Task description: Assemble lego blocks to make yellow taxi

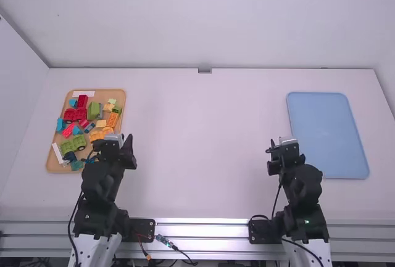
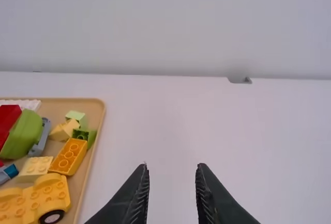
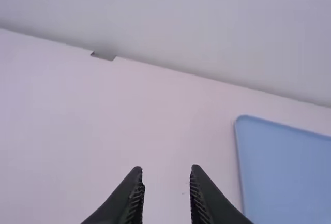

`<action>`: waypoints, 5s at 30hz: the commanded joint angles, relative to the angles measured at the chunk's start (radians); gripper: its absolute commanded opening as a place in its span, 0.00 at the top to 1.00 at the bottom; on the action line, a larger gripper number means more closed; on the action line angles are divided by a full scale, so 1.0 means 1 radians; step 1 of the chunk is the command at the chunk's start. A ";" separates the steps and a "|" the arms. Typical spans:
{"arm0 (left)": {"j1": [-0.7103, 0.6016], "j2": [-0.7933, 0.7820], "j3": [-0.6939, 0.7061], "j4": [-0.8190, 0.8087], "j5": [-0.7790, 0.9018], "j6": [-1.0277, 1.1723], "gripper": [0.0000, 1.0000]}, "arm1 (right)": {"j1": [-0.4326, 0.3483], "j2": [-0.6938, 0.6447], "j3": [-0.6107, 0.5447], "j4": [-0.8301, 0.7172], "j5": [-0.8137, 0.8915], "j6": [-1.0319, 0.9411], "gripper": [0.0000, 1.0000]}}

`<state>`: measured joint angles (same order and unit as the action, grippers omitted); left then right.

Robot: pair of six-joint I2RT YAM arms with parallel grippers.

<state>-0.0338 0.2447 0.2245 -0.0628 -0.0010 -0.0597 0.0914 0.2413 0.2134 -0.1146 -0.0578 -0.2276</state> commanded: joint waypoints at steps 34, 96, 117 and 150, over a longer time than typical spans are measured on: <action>-0.005 0.549 0.403 0.101 -0.032 -0.161 0.21 | 0.051 0.382 0.412 0.058 0.059 -0.005 0.38; 0.458 1.236 0.886 -0.630 -0.021 -0.808 0.01 | 0.017 0.901 0.623 0.074 0.057 0.066 0.01; 0.636 1.617 1.267 -0.994 -0.067 -0.426 0.01 | 0.020 0.901 0.623 0.090 0.056 0.066 0.01; 0.628 1.638 1.337 -0.921 0.011 0.142 0.01 | 0.020 0.900 0.623 0.119 0.059 0.036 0.01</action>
<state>0.6025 1.8877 1.5513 -0.9794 0.0212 0.0097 0.1093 1.1404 0.8162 0.0032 -0.0010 -0.1902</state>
